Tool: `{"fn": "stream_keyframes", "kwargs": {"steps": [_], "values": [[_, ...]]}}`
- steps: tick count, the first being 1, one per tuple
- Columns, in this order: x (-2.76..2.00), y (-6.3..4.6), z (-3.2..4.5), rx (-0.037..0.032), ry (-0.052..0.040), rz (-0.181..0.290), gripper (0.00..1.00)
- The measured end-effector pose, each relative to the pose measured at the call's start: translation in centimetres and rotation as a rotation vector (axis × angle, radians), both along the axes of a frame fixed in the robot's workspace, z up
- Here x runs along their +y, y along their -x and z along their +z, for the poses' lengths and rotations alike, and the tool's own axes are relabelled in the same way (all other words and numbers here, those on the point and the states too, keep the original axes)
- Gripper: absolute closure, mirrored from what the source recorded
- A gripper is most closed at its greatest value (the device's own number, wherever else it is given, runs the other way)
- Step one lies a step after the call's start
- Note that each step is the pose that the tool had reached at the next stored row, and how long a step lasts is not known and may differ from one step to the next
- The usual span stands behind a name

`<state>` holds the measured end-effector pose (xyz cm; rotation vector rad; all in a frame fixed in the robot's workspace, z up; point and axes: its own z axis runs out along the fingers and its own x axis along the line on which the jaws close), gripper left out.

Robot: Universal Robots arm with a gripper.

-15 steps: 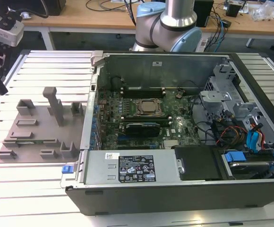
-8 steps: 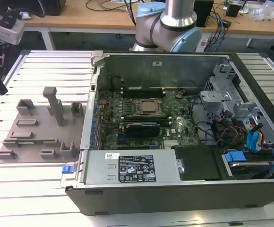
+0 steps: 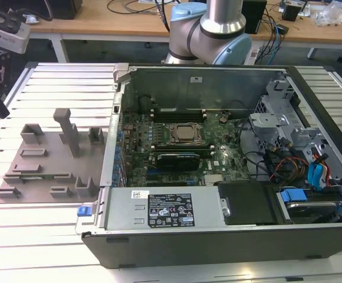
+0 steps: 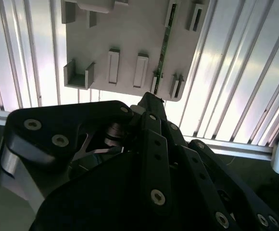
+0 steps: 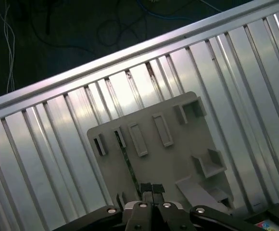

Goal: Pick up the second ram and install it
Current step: 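Pick up the second ram and move it above second insertion slot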

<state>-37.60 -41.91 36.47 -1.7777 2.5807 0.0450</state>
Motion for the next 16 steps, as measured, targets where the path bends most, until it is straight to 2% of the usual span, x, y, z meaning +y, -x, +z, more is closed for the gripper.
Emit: {"fn": "stream_keyframes", "kwargs": {"steps": [7, 16], "values": [[0.0, 0.0, 0.0, 0.0, 0.0, 0.074, 0.9], [0.0, 0.0, 0.0, 0.0, -0.0001, 0.145, 0.9]]}}
